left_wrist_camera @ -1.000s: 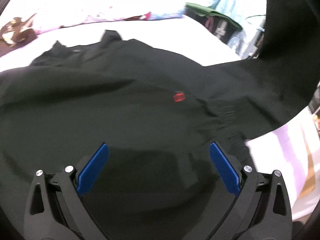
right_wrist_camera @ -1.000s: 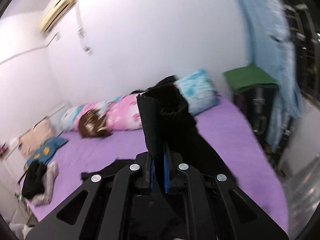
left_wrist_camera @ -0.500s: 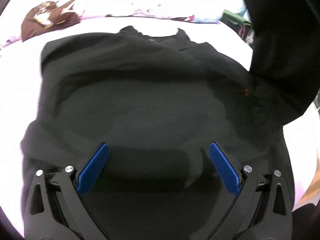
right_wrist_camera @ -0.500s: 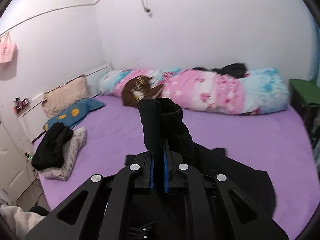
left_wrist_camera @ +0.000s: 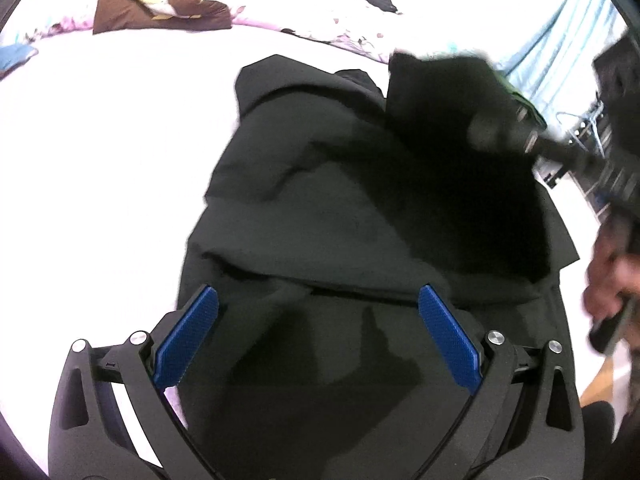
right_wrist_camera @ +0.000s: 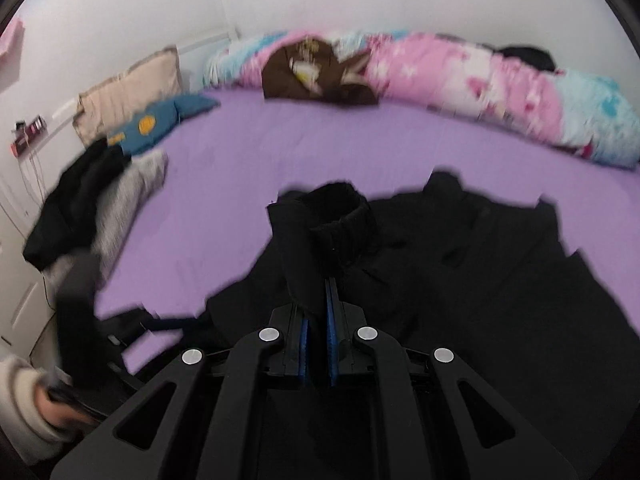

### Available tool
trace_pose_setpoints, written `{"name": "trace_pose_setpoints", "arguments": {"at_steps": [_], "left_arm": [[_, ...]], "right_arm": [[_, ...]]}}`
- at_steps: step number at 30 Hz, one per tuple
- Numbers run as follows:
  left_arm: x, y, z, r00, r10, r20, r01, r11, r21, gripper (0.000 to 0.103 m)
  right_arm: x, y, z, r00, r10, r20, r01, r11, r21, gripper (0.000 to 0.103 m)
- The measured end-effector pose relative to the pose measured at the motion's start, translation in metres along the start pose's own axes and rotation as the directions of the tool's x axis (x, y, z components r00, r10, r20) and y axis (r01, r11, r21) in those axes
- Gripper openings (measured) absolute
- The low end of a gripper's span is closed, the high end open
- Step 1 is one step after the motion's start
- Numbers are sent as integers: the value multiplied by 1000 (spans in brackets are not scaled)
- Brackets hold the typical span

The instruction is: Fold large clothes

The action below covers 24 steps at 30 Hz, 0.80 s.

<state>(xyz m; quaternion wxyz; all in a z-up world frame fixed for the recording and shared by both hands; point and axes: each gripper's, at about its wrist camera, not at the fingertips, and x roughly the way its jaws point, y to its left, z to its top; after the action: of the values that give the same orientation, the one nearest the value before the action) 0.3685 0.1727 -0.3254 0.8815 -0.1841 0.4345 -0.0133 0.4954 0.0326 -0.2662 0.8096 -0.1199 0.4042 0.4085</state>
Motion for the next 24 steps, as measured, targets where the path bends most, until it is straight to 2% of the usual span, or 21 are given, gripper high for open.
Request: {"name": "trace_pose_setpoints", "arguments": {"at_steps": [6, 16, 18, 20, 24], "left_arm": [[1, 20, -1, 1000, -21, -2, 20, 999, -49, 97], [-1, 23, -4, 1000, -2, -15, 1, 999, -50, 97], [-1, 20, -4, 1000, 15, -19, -16, 999, -33, 97], [-2, 18, -2, 1000, 21, -18, -22, 999, -32, 97], [-6, 13, 11, 1000, 23, -10, -23, 999, -46, 97]], "right_arm": [[47, 8, -29, 994, 7, -106, -9, 1000, -20, 9], [85, 1, -53, 980, 8, -198, -9, 1000, -5, 10], [84, 2, -53, 981, 5, -193, -6, 1000, -5, 11], [74, 3, -50, 982, 28, -187, -28, 1000, 2, 19], [40, 5, -46, 985, 61, -162, -64, 998, -17, 30]]}}
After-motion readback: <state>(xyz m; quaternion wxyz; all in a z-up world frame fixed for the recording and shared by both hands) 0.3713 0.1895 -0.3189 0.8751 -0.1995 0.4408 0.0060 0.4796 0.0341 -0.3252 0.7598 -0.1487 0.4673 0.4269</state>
